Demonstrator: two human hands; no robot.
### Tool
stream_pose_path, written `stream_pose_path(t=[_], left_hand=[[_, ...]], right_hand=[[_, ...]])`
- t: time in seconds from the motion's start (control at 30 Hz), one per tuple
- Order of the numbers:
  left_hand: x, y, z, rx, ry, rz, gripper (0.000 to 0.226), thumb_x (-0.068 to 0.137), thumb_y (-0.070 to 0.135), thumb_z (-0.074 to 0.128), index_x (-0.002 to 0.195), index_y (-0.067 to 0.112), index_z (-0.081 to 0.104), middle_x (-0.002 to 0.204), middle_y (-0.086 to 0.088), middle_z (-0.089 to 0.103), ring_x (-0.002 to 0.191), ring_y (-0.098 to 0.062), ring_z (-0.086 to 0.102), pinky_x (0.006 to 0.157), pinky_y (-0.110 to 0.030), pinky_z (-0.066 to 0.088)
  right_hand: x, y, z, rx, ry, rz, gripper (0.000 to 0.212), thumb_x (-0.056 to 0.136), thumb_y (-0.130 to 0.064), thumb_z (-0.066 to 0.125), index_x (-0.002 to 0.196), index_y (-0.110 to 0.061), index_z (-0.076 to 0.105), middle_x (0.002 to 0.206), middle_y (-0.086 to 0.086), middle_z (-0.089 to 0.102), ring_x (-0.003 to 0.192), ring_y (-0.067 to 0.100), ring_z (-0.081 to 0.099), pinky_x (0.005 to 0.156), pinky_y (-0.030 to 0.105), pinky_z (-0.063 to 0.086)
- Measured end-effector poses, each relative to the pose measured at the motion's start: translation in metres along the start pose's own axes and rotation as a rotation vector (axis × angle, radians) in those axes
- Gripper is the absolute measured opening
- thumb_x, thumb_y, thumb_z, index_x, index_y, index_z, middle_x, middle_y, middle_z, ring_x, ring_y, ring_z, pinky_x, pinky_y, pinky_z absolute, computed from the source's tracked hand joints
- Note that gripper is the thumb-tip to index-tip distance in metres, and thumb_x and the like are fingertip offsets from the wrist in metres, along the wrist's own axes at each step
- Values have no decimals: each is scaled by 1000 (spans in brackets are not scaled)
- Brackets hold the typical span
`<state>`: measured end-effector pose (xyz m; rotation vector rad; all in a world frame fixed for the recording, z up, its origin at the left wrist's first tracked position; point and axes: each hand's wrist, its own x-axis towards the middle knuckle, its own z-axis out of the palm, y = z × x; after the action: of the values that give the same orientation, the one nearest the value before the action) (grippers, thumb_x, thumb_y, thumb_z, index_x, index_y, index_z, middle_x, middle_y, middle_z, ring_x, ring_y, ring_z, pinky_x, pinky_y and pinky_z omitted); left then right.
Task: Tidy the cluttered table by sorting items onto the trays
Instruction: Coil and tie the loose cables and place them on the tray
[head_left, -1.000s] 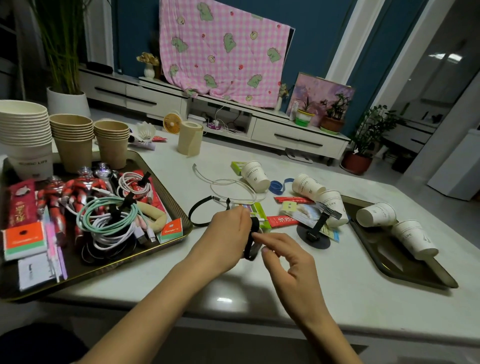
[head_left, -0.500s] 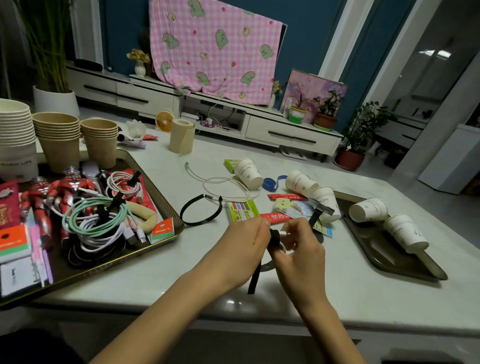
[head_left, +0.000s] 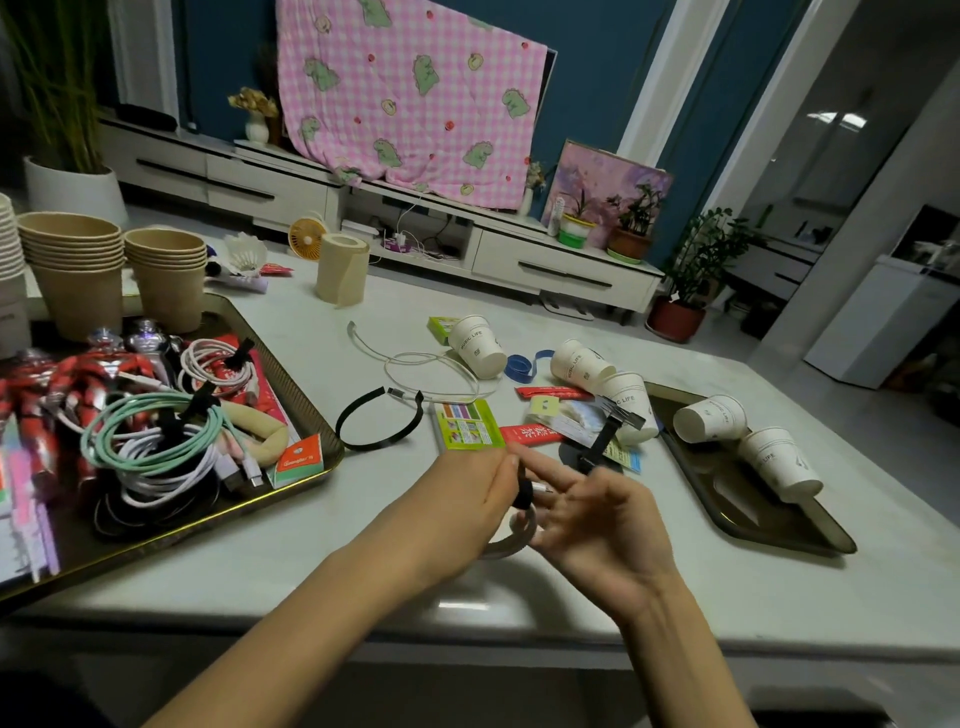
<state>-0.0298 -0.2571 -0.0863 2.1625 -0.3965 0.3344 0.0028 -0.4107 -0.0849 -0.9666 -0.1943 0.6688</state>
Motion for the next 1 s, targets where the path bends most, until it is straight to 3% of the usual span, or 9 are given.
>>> stream_pose_path(t=[0.07, 0.13, 0.2, 0.33, 0.43, 0.5, 0.67, 0.83, 1.0], left_hand=[[0, -2, 4, 11, 5, -6, 32, 100, 20, 32, 83, 13, 58, 79, 0, 58, 69, -5, 49, 62, -6, 34], [0, -3, 9, 22, -12, -19, 31, 100, 18, 32, 77, 13, 53, 76, 0, 55, 68, -2, 49, 61, -11, 34], [0, -5, 12, 54, -37, -68, 31, 99, 17, 32, 75, 11, 49, 79, -7, 57, 73, -15, 50, 61, -23, 33], [3, -7, 11, 48, 2, -171, 32, 99, 12, 31, 70, 12, 45, 77, -9, 55, 73, -26, 50, 58, -31, 29], [4, -6, 6, -85, 84, -265, 36, 99, 15, 29, 66, 13, 43, 64, -1, 47, 58, -16, 42, 55, -30, 32], [5, -5, 3, -138, 105, -289, 37, 98, 15, 28, 63, 13, 39, 62, -3, 42, 57, -18, 38, 58, -32, 31], [4, 0, 1, -185, 107, -298, 33, 97, 13, 29, 67, 7, 42, 63, -6, 43, 64, -24, 42, 62, -37, 37], [6, 5, 0, -243, 110, -287, 33, 98, 14, 28, 69, 7, 43, 64, -6, 43, 65, -25, 41, 62, -35, 34], [4, 12, -2, -269, 82, -273, 35, 97, 15, 28, 65, 12, 41, 62, -2, 40, 58, -17, 36, 58, -31, 31]], right_hand=[[3, 0, 6, -174, 137, -89, 43, 69, -14, 66, 110, -3, 68, 99, 12, 70, 83, 17, 66, 71, 25, 52], [7, 2, 12, -338, 283, -239, 43, 69, -13, 70, 111, -6, 64, 98, 11, 72, 87, 17, 68, 71, 23, 54], [9, 3, 15, -452, 393, -408, 44, 70, -9, 73, 112, -11, 60, 93, 12, 73, 84, 15, 69, 67, 19, 53], [3, 11, 19, -658, 364, -667, 21, 75, 1, 71, 90, -14, 69, 82, 4, 74, 79, 12, 70, 68, 19, 53], [-3, 25, 18, -940, 327, -801, 28, 75, 5, 70, 77, -22, 73, 108, -2, 67, 105, 4, 60, 88, 20, 49], [-3, 27, 14, -1095, 323, -823, 25, 73, 4, 72, 78, -21, 73, 118, -3, 59, 113, -3, 51, 90, 12, 42], [-6, 26, 11, -1288, 174, -801, 37, 78, 17, 58, 88, -17, 71, 118, 1, 57, 111, -4, 52, 87, 13, 43], [-14, 16, 13, -1186, 74, -661, 40, 78, 1, 44, 91, -25, 71, 124, -11, 54, 118, 2, 50, 86, 16, 47], [-10, 14, 14, -1152, 195, -743, 31, 77, 4, 65, 85, -24, 56, 88, -4, 63, 84, 13, 64, 74, 30, 54]])
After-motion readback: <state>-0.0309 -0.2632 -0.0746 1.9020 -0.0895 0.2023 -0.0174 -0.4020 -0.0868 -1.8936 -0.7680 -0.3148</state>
